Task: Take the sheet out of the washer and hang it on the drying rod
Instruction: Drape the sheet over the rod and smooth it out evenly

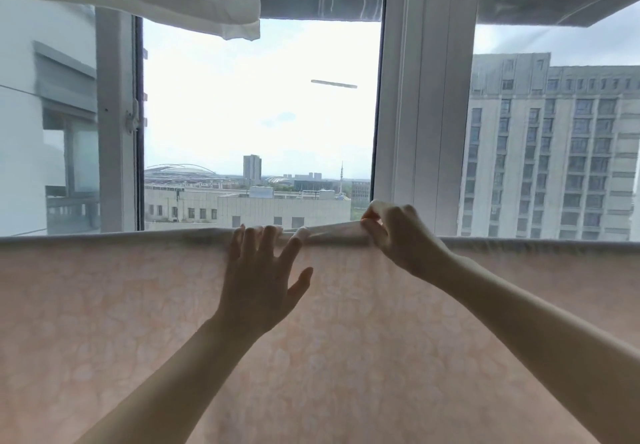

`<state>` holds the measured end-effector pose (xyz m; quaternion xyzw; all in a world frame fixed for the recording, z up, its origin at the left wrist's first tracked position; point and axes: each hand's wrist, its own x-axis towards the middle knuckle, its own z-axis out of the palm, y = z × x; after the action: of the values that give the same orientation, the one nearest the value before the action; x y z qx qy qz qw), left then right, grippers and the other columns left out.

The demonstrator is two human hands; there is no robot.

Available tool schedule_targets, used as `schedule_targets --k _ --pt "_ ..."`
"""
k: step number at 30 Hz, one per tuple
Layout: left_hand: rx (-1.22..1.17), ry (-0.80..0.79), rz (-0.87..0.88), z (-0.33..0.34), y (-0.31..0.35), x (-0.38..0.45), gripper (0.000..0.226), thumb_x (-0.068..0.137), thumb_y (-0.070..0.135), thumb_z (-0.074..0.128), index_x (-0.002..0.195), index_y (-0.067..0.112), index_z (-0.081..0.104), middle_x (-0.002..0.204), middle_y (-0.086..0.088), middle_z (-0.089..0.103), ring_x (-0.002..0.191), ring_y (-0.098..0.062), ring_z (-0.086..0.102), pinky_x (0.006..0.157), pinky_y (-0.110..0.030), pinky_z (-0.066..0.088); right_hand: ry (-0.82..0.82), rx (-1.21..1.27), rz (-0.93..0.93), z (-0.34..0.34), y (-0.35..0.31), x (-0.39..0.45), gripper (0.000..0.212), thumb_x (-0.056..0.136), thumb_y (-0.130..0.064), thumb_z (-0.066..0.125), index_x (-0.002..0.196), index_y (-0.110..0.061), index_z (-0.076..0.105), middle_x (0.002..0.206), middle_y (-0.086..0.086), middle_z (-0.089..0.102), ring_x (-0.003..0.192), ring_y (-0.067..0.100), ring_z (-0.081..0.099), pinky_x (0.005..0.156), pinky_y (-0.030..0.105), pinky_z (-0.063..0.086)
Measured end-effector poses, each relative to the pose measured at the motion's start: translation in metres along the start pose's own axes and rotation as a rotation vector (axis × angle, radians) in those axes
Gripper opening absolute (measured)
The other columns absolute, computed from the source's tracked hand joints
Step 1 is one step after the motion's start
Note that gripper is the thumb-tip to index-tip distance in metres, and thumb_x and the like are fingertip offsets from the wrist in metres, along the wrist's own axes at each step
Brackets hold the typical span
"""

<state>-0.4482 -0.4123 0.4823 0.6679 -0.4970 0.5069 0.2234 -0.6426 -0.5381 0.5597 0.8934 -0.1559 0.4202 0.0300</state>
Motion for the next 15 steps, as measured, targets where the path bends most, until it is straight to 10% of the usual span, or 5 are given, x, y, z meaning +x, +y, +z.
schedule_targets --k 15 --pt "-0.020 -0.077 0.002 -0.001 0.067 0.017 0.058 0.090 0.055 0.041 0.128 0.012 0.051 0.119 -0.016 0.052 0.110 -0.036 0.050 0.100 -0.058 0.038 0.021 0.007 0.012 -0.004 0.015 -0.006 0.011 0.093 -0.011 0.061 0.098 -0.004 0.068 0.078 -0.003 0.061 0.066 0.006 0.059 0.064 0.008 0.047"
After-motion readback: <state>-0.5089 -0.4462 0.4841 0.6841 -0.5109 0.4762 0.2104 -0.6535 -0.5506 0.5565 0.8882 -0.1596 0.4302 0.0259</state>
